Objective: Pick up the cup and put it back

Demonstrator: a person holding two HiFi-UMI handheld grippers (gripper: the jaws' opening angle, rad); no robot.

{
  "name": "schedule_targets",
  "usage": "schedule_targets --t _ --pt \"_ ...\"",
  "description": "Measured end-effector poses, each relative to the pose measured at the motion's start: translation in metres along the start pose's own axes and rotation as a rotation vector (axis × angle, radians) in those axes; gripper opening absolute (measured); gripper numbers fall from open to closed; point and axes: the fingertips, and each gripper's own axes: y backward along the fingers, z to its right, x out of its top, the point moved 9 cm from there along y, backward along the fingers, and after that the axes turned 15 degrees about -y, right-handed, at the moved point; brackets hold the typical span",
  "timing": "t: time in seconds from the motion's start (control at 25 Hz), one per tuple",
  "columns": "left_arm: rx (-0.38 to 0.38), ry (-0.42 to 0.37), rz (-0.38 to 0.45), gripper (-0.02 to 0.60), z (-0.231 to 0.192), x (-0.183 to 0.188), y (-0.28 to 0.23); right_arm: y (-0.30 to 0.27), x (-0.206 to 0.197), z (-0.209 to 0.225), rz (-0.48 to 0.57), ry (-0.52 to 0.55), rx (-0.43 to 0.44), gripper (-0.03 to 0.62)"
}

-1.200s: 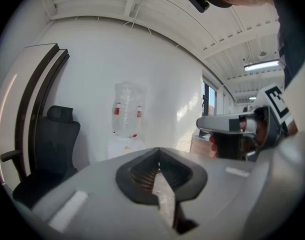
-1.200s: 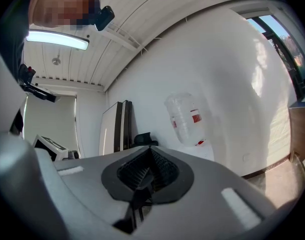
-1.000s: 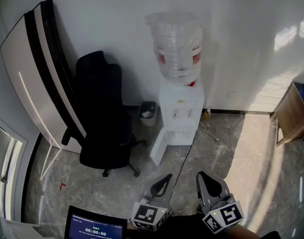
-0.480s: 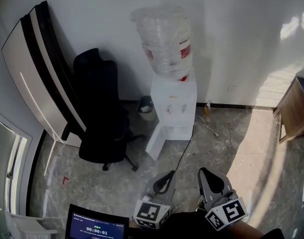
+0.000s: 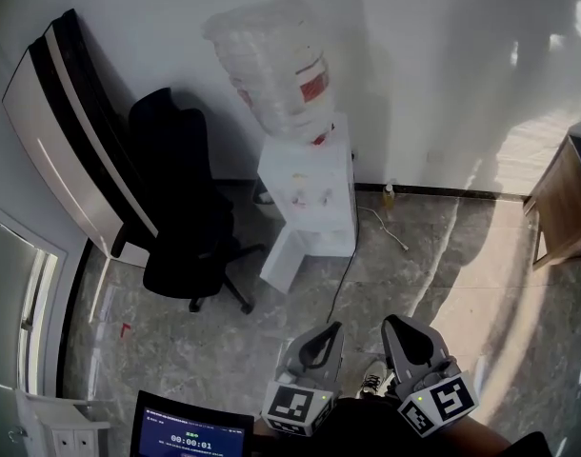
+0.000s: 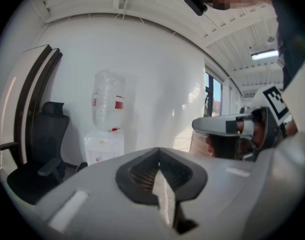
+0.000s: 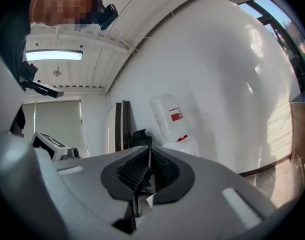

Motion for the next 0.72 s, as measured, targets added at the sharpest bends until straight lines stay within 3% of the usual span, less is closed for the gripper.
schedule_targets --t 0.4,0.72 --pt "0.072 0.036 0.002 0.005 -0.010 -0.005 -0.017 -0.019 0.008 0.019 -0.035 0.029 0.022 0.026" --pt "0.125 0.074 0.082 0.005 -0.084 0.011 -0.062 -0.098 0.038 0.022 -0.069 0.118 0.024 0.031"
